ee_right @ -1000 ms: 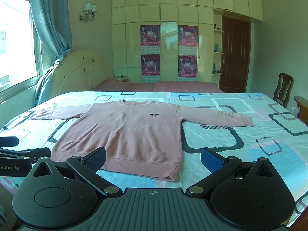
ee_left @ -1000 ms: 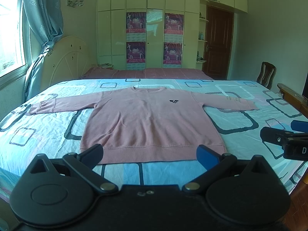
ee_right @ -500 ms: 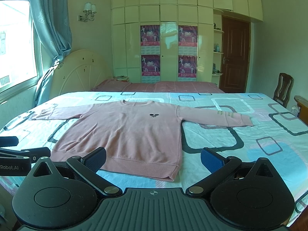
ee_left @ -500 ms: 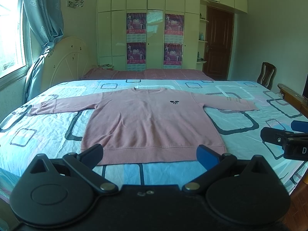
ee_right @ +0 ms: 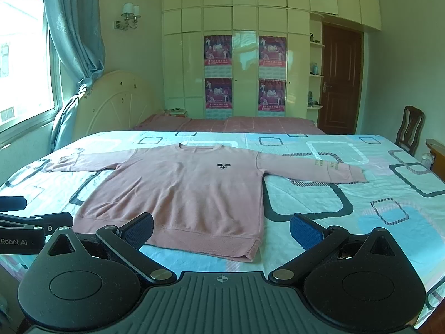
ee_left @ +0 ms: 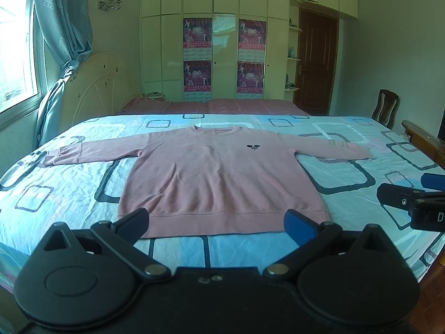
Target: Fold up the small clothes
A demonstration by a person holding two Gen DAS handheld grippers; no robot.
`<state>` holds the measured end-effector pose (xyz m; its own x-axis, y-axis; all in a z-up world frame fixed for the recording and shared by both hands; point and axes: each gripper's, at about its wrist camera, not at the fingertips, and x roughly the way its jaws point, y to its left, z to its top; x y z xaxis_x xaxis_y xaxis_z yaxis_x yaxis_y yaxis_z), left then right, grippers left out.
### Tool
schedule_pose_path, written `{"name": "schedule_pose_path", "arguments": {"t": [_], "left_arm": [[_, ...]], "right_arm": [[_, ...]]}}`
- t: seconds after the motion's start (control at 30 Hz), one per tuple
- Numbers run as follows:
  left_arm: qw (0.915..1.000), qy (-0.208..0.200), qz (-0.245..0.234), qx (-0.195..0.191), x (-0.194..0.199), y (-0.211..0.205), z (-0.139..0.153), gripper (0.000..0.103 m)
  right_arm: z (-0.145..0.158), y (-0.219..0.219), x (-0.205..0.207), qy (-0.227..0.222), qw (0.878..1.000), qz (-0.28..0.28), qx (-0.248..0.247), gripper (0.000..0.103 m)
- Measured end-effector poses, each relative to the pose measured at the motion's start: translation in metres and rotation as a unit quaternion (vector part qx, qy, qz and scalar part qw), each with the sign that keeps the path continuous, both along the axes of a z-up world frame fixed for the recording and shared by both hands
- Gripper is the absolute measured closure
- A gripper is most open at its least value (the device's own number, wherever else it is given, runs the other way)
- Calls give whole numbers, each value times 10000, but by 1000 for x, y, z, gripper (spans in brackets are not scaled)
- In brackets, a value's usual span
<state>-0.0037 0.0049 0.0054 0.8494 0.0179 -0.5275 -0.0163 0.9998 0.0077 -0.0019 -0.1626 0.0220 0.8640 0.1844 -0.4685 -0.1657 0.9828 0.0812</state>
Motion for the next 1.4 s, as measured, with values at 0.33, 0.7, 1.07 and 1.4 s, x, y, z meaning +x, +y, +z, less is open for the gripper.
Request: {"name": "schedule_pose_path", "arguments": {"t": [0.33,0.7,1.07,1.4], "left_arm": [[9999,10,-2,116,3,3,-3,0],[9999,58,11,102,38,15,-10,0],[9997,41,-230,36,117,31,-17,0],[9981,168,-585,126,195,52,-19,0]], "right_arm": [[-2,2,4,23,10000,9,22,0],[-12,10,40,132,9999,-82,-24,0],[-18,11,118,173,9987,-465,-72,0],[-23,16,198,175,9950,-979,10,0]]}}
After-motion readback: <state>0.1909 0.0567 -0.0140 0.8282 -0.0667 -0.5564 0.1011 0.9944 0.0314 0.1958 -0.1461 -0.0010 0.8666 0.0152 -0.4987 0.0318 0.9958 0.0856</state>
